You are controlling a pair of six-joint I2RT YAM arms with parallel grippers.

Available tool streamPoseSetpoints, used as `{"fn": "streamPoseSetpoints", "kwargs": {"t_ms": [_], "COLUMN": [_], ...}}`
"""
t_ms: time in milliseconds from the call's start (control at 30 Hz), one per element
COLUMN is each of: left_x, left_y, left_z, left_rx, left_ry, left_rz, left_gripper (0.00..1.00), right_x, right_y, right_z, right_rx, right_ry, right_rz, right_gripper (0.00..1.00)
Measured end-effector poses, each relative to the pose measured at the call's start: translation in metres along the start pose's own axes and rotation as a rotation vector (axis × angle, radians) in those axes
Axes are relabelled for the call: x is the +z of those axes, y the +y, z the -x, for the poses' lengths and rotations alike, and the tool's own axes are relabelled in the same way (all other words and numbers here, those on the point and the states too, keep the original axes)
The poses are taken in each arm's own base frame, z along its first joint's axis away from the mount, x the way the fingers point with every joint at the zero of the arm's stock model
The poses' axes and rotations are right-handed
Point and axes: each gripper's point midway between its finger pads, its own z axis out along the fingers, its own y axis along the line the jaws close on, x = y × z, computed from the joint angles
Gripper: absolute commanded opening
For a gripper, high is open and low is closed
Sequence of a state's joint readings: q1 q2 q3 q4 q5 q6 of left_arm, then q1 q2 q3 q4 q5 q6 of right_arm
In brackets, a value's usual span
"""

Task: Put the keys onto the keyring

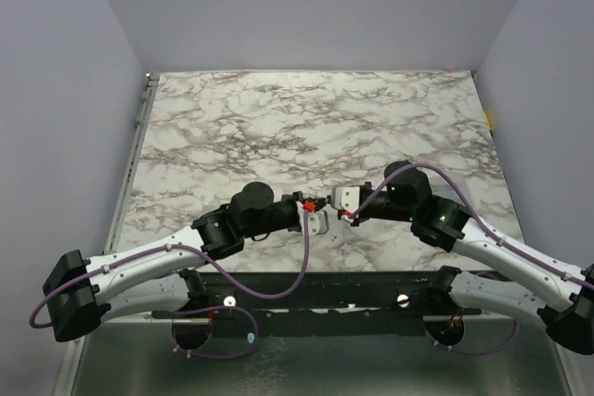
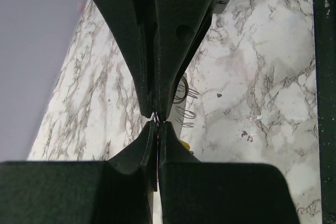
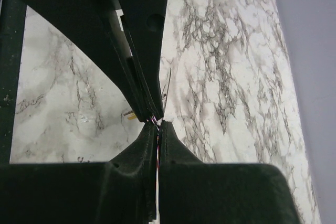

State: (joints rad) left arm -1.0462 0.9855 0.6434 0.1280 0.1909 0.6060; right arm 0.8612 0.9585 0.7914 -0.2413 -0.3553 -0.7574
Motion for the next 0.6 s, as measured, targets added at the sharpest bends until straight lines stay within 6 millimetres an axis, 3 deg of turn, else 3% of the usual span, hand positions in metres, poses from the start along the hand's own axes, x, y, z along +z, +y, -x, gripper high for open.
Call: {"fn": "streamPoseSetpoints", "kwargs": {"t_ms": [600], "left_x": [0.0020], "left_y": [-0.0084], "left_z": [0.0060], "left_rx": [-0.013], "left_ry": [-0.076], "left_rz": [-0.013], "left_gripper": [0.00], "right_x": [-0.0083], "right_y": [0.0080], "right_z": [0.0013], "right_rx": [-0.072], "right_ry": [-0.194], "right_rz": [-0.160], "right_gripper": [0.01]}}
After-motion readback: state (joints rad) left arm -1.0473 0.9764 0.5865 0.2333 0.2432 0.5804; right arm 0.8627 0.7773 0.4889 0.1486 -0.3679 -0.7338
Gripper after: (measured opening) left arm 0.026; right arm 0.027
